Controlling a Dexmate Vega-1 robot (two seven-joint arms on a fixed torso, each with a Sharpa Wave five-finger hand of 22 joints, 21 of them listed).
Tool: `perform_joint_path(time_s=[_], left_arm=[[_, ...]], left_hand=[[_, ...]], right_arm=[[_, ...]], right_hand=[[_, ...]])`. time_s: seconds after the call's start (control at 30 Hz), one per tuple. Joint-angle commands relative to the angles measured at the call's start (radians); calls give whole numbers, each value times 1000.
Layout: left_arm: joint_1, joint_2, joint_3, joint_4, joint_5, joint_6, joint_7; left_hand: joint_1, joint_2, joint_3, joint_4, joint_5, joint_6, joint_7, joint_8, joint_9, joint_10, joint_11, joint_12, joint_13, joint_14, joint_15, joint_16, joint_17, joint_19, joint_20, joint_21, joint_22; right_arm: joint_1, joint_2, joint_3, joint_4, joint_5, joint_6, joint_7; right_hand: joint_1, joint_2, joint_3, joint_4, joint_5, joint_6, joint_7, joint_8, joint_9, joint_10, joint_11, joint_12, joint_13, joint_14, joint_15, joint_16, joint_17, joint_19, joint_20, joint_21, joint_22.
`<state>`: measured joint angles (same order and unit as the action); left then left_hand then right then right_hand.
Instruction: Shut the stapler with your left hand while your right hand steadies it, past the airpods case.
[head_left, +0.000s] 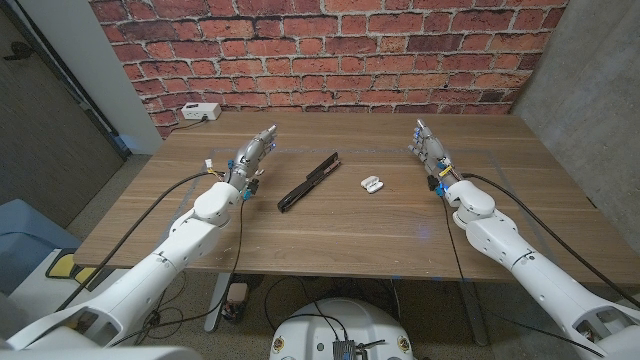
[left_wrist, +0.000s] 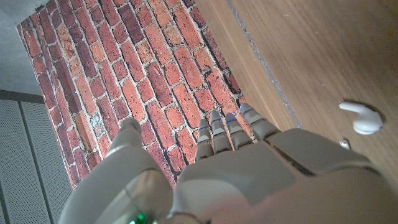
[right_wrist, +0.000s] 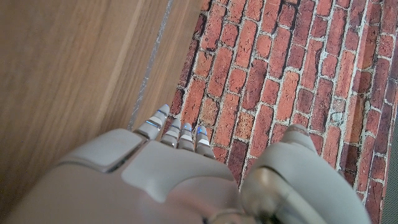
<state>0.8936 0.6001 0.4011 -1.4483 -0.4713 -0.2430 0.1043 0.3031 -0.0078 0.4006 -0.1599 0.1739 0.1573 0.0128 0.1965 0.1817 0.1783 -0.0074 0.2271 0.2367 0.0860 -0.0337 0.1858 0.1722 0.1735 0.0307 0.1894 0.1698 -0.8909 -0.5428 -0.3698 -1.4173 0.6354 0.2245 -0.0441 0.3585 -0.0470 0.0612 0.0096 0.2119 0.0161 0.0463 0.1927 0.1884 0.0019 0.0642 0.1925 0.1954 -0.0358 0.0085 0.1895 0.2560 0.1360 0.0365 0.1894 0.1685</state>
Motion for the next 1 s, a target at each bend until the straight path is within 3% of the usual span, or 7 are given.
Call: perform_joint_path(time_s=[0.03, 0.1, 0.53, 0.6, 0.73, 0.87, 1.0], left_arm=[[27, -7, -6, -5, 15, -47, 18], [33, -26, -10, 9, 15, -80, 29], [76, -35, -8, -17, 73, -101, 98], [82, -39, -8, -17, 92, -105, 121], [87, -24, -3, -27, 121, -99, 126], [98, -25, -3, -46, 155, -81, 169], [106, -19, 0, -63, 182, -66, 190]], left_hand=[[18, -5, 4, -8, 5, 15, 4, 5, 0, 12, -2, 6, -1, 16, -1, 4, 3, 9, 0, 8, 3], [40, -11, 6, -8, 6, 65, 9, 17, 0, 56, 8, 19, -9, 47, -6, 10, 2, 30, -7, 12, 3], [84, -14, 14, -10, 6, 71, 5, 9, 0, 77, 13, 18, -21, 48, -9, 2, 2, 42, -16, 9, 3], [105, -21, 14, -9, 6, 108, 1, 15, 0, 112, 4, 25, -28, 81, -26, 9, 1, 67, -18, 14, 3], [145, -24, 19, -11, 7, 59, 4, -11, -1, 153, -9, 30, -35, 104, -49, 6, 0, 92, -32, 15, 3], [166, -41, 12, -7, 5, 55, -28, -9, 0, 132, -37, 14, -38, 156, -10, 16, 1, 109, -14, 15, 3], [175, -50, 8, -6, 5, 63, -30, -6, 0, 131, -30, 9, -38, 164, -31, 13, 2, 116, -9, 15, 4]], right_arm=[[-21, 0, -2, -20, -12, 13, -14], [-30, -2, -3, -33, -17, 18, -18], [-34, -21, -5, -49, -31, 9, -15], [-34, -20, -6, -45, -36, 17, -17], [-32, -23, -4, -42, -33, 14, -11], [-25, -30, -6, -43, -40, 4, -12], [-18, -34, -8, -40, -45, 0, -8]], right_hand=[[13, 7, 4, -8, 4, 10, -1, 4, 2, 3, -7, 7, 1, 4, -7, 9, -3, 25, -7, 11, 3], [14, 8, 5, -9, 4, 12, -1, 5, 2, 3, -8, 7, 1, 4, -8, 9, -4, 24, -7, 10, 3], [24, 14, 8, -15, 3, 11, -4, 5, 2, 3, -5, 7, 0, 3, -10, 9, -11, 11, -8, 4, 3], [28, 16, 10, -17, 3, 10, -4, 4, 2, 2, -6, 6, 0, 2, -11, 9, -12, 10, -8, 3, 3], [35, 18, 13, -21, 3, 10, -5, 5, 2, 1, -8, 6, 0, 2, -11, 9, -14, 10, -7, 3, 3], [43, 20, 15, -26, 3, 9, -6, 5, 2, 1, -10, 6, 0, 3, -12, 9, -16, 10, -7, 3, 3], [49, 21, 17, -29, 3, 9, -5, 5, 2, 2, -8, 6, 0, 4, -13, 10, -18, 9, -7, 2, 3]])
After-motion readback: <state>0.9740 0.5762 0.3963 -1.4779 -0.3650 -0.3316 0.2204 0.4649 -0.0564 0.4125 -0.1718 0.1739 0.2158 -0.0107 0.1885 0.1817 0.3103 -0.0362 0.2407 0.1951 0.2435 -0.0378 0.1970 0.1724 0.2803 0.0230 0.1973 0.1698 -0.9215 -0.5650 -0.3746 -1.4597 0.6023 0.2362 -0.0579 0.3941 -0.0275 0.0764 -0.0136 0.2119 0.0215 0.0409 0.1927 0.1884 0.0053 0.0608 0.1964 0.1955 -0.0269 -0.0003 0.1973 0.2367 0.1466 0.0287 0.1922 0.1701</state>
